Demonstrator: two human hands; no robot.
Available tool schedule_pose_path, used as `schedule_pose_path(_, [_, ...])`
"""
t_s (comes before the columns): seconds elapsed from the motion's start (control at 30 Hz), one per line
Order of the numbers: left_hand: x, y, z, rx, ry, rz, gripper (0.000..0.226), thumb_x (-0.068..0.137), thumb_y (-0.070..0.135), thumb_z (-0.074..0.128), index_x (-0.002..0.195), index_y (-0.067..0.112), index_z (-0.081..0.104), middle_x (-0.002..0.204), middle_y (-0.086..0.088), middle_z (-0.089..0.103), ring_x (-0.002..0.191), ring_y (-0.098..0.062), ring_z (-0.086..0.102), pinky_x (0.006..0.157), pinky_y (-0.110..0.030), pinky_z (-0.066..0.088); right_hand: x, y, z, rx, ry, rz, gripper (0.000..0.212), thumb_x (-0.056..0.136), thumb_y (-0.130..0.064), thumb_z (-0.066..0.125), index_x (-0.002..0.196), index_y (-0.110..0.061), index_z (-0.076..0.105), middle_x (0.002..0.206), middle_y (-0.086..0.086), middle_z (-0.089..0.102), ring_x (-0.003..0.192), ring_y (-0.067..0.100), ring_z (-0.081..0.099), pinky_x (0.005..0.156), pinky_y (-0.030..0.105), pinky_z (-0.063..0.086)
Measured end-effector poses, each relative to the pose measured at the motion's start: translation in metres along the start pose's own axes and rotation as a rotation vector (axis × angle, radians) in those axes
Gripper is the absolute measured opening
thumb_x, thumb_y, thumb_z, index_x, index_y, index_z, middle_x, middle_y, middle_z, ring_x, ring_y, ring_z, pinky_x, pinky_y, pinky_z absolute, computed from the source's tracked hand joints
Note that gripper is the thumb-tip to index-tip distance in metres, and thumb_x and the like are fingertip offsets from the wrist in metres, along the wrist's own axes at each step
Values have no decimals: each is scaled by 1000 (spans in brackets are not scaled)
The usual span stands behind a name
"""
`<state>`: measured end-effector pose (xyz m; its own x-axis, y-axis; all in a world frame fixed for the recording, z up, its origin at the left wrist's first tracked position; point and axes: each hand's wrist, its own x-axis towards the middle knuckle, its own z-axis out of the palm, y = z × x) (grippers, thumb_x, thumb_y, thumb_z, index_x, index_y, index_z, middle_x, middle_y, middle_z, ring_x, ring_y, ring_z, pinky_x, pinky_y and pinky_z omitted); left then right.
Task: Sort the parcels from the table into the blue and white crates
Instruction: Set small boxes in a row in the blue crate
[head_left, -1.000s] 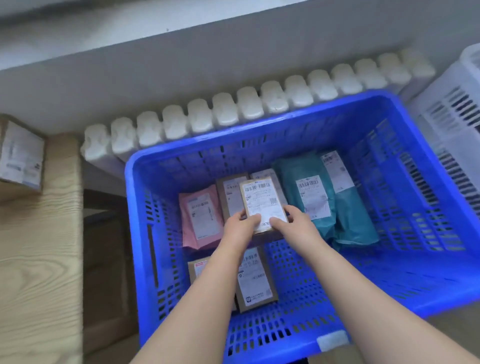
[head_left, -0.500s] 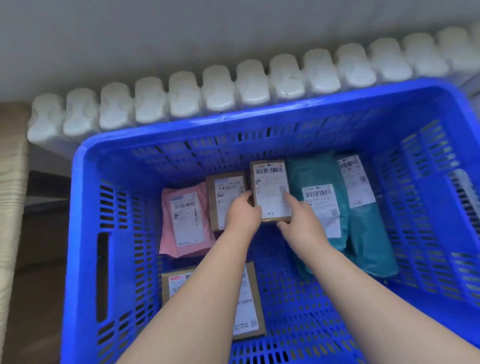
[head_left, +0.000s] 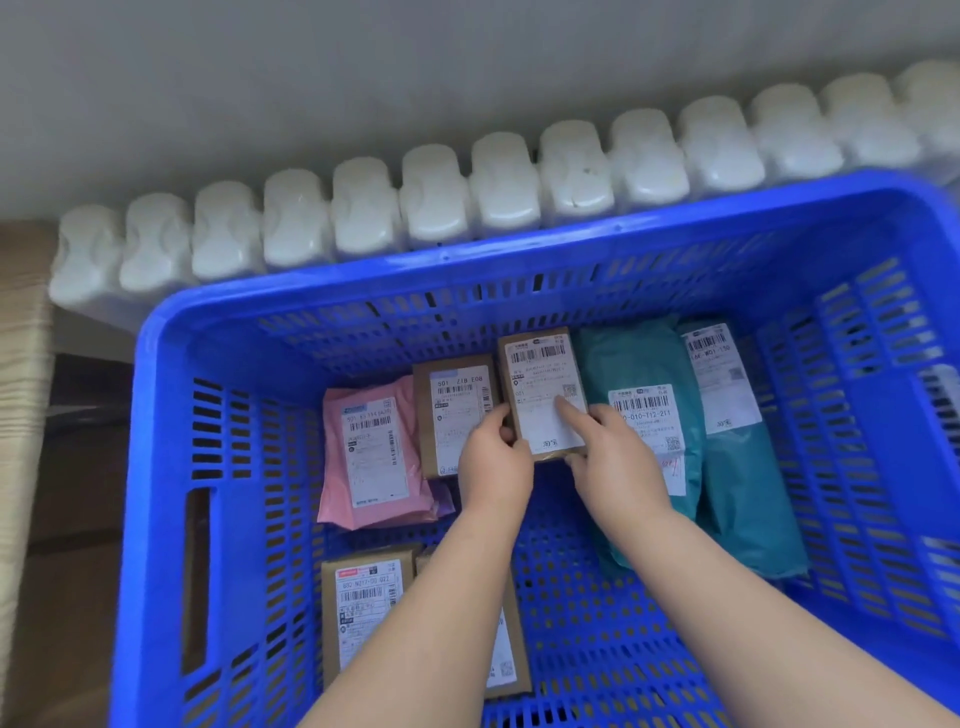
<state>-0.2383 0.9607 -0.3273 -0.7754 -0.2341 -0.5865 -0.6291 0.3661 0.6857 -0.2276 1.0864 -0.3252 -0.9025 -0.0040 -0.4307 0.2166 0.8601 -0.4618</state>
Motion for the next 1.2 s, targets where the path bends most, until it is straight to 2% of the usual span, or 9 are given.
schedule_pose_path(0.1, [-3,2,-2,12,36,-2,39,92,4,54,120,30,63,77,13,58,79,-19,61,77,-33,53,1,1,1,5,10,-17,66,94,-5,53,151,-33,36,141,2,44,118,25,51,88,35,49])
schedule_pose_path(0.2, [4,6,-3,-23,11,24,39,91,0,52,109,31,66,77,12,60,79,-25,62,81,-44,58,6,1,0,28,7,-4,65,94,-5,52,152,-32,36,136,5,46,113,26,53,87,37,49])
schedule_pose_path(0.33, [10,7,-5,165,-33,143,45,95,5,51,132,27,63,109,0,59,97,-21,58,82,-27,49,6,2,3,52,40,15,64,95,-5,52,152,-31,35,128,6,46,106,26,53,83,35,47])
schedule_pose_path(0.47, [15,3,-9,237,-84,147,46,97,11,50,139,29,57,126,-4,60,112,-24,58,84,-26,45,7,2,4,58,40,20,63,95,-8,55,151,-31,37,122,6,47,103,26,53,82,37,49])
schedule_pose_path(0.57, [15,2,-12,265,-115,100,51,99,14,50,147,30,47,139,-1,57,122,-23,55,94,-28,46,6,-1,4,50,37,29,64,94,-6,53,151,-32,36,121,7,47,103,28,53,83,40,50])
schedule_pose_path(0.73, [8,7,-13,280,-173,65,51,101,18,46,151,23,38,144,-5,52,128,-25,51,99,-31,42,3,-6,0,8,-15,52,67,93,-6,51,152,-32,31,126,10,44,102,29,53,81,42,52])
schedule_pose_path(0.83, [-2,12,-20,306,-182,57,51,103,19,43,153,19,34,150,-7,46,135,-27,44,106,-34,38,-2,-11,-6,-27,-39,75,72,92,-8,54,153,-32,26,135,9,39,111,29,51,84,43,52])
schedule_pose_path(0.97, [-18,19,-36,373,-192,53,54,103,22,41,155,21,29,147,-7,49,131,-28,48,104,-36,41,-16,-25,-19,-42,-19,93,69,94,-13,55,154,-28,24,145,9,34,123,29,46,88,42,50])
schedule_pose_path(1.2, [-65,45,-96,502,-146,127,50,101,19,42,151,21,38,148,-9,45,132,-30,47,104,-38,42,-56,-79,-50,-62,-30,30,62,95,-17,54,152,-23,31,148,8,36,130,30,42,95,41,44])
